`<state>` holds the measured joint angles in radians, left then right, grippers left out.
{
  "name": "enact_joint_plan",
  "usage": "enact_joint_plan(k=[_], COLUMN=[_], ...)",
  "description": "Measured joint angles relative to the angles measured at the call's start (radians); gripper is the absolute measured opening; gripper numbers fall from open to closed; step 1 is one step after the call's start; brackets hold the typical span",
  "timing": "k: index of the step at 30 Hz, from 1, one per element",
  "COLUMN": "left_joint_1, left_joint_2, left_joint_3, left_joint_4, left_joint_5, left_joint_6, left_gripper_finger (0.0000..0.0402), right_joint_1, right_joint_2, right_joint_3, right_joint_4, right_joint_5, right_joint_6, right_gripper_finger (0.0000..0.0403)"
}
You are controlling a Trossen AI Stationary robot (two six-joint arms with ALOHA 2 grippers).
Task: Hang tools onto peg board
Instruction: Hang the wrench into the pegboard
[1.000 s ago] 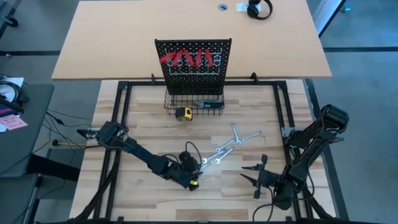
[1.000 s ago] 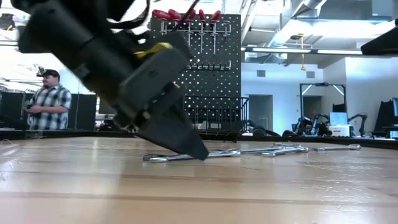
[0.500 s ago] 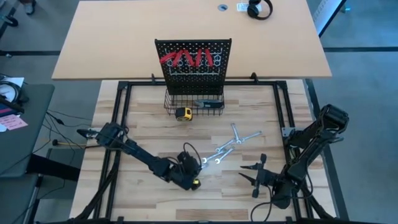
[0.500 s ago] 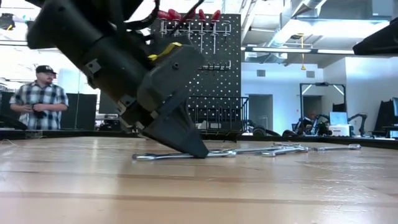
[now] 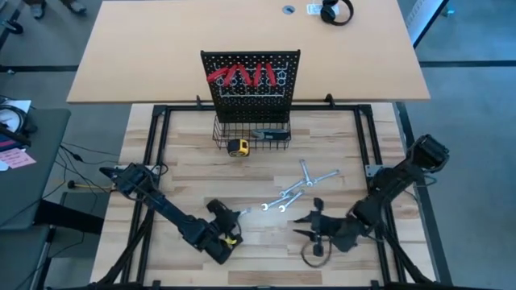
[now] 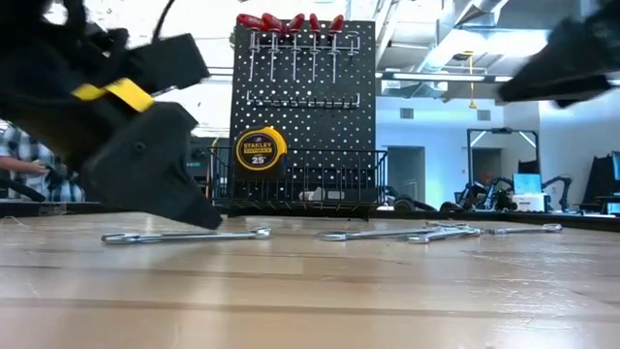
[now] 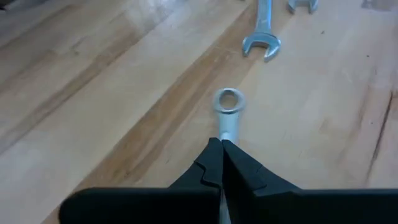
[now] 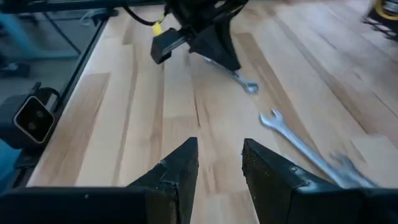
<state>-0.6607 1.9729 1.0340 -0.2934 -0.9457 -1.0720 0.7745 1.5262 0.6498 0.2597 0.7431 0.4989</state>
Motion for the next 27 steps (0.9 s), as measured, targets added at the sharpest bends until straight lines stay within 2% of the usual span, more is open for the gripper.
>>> enact_joint_plan(k=[4,8,12,16,21,27], left_joint_1=[-0.014,-0.013,-0.014,-0.023,-0.068,-0.122], left_joint_2=[-0.001,-0.001,-0.004,-0.058,-0.159,-0.192], left_joint_3=[0.001,0.002,0.003,0.004,0.005,0.006], left_joint_4=[0.001,0.009,0.028,-0.001,-0.062,-0.055], left_joint_5=[-0.041,-0.06,-0.068,-0.054,-0.017,-0.017], left_joint_6=[-0.017,-0.017,0.019,0.067,0.091,0.117], left_gripper_finger=[0.0002,0.0002,0.0001,0.0001,0.0,0.0], right_joint_1=[-0.078,-0.133,-0.212,-0.312,-0.414,-0.501], right_joint_2=[0.001,0.001,0.05,0.183,0.369,0.538], right_joint_3=[0.002,0.002,0.002,0.024,0.163,0.339], right_joint_4=[0.063,0.071,0.161,0.341,0.335,0.224], right_joint_5=[-0.127,-0.179,-0.265,-0.428,-0.508,-0.566], right_joint_6=[-0.118,-0.217,-0.328,-0.41,-0.474,-0.558], right_gripper_finger=[0.0136,0.0139,0.0163,0.0204,0.0237,0.0238])
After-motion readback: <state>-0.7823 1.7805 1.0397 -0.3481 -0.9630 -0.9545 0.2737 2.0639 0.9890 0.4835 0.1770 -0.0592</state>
